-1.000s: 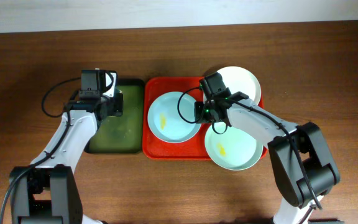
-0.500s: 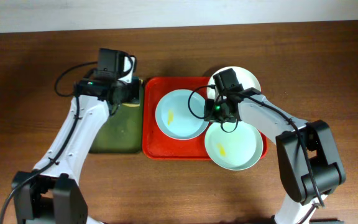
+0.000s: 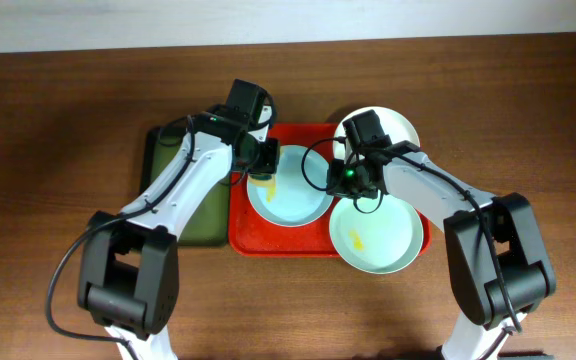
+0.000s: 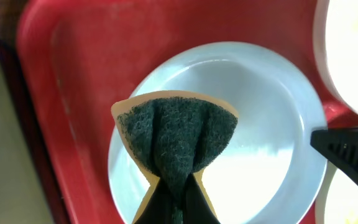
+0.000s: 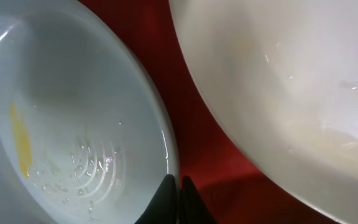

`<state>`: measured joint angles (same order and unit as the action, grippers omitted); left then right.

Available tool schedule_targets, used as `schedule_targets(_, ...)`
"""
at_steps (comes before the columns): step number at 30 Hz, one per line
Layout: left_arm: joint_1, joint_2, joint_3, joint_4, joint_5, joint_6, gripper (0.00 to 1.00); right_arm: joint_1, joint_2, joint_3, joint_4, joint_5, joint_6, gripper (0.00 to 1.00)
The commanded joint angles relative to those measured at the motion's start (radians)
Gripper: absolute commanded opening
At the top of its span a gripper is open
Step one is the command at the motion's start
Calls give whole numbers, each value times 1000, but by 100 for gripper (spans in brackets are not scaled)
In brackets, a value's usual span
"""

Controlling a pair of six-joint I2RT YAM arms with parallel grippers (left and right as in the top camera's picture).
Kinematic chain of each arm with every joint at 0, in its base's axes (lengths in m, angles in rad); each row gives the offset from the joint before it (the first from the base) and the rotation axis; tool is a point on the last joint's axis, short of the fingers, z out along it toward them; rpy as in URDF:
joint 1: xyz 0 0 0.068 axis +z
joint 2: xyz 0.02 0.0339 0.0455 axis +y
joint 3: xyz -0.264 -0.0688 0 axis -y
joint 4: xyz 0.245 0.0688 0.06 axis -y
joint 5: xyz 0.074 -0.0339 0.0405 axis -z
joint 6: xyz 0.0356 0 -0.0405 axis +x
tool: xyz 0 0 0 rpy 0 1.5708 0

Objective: Clean dirty plates on tray and stack at the side
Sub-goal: 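Scrub the light-blue plate with the sponge held in the left gripper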

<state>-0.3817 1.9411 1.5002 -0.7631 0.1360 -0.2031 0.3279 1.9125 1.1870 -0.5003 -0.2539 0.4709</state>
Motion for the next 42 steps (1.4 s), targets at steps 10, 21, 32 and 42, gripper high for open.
schedule_targets(10,-14,177,20,29,-13,-21,0,0,7,-4,2,-13,9,4)
schedule_targets(21,-108,277,19,-12,47,-59,0,26,7,-4,-20,-26,9,4)
schedule_targets(32,-75,58,45,-45,-119,-100,0,34,7,-4,-16,-24,9,4)
schedule_targets(42,-74,58,-51,-13,-145,-126,0,34,7,-8,-8,-23,216,4)
